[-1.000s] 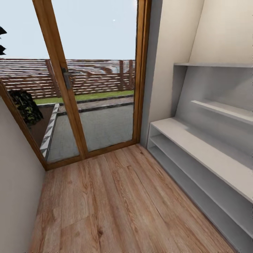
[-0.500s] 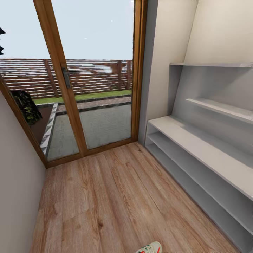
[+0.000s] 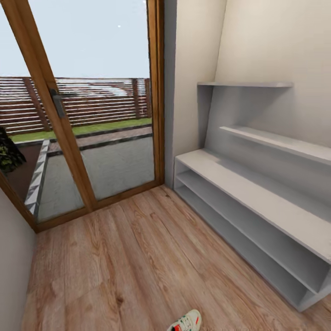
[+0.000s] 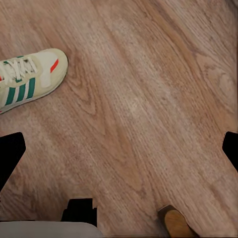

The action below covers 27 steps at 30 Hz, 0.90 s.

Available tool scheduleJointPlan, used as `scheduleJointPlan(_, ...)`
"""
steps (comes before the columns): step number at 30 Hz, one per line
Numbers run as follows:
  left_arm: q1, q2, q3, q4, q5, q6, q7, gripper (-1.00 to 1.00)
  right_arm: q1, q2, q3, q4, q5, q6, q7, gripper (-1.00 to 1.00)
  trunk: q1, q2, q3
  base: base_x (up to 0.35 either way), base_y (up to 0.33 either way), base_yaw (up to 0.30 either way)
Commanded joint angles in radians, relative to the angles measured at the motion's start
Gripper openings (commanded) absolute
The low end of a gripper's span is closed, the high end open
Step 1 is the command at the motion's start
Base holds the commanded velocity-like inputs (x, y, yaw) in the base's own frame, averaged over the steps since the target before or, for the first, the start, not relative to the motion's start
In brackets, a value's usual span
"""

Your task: Pick up the two gym shoes and the two sandals from the corridor floor and place them onto the hallstand (shoe rack) in the corridor, making sure they are on the rack and not on the floor. Arrange them so the two gym shoes are next to each other and the two sandals are next to each other.

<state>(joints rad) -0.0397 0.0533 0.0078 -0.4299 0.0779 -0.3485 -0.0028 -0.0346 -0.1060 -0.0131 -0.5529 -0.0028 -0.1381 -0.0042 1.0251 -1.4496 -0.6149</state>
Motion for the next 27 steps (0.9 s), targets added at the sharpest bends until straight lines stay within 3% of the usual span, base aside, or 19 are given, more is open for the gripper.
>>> scheduleJointPlan(1,0.0,0.0,-0.002,0.0,0.008,-0.003,0.0,1.0,-0.001,0.0,-0.001,0.001,0.0,-0.003,0.0,1.0,0.0,0.0,-0.001,0.0,0.129,-0.299)
scheduleJointPlan(8,0.0,0.0,-0.002,0.0,0.008,-0.002,0.0,1.0,-0.001,0.0,-0.001,0.001,0.0,-0.003,0.0,1.0,0.0,0.0,-0.001,0.0,0.203,-0.233)
scheduleJointPlan(27,0.0,0.0,-0.002,0.0,0.008,-0.001,0.0,1.0,-0.001,0.0,-0.001,0.001,0.0,-0.004,0.0,1.0,0.0,0.0,-0.001,0.0,0.046,-0.026)
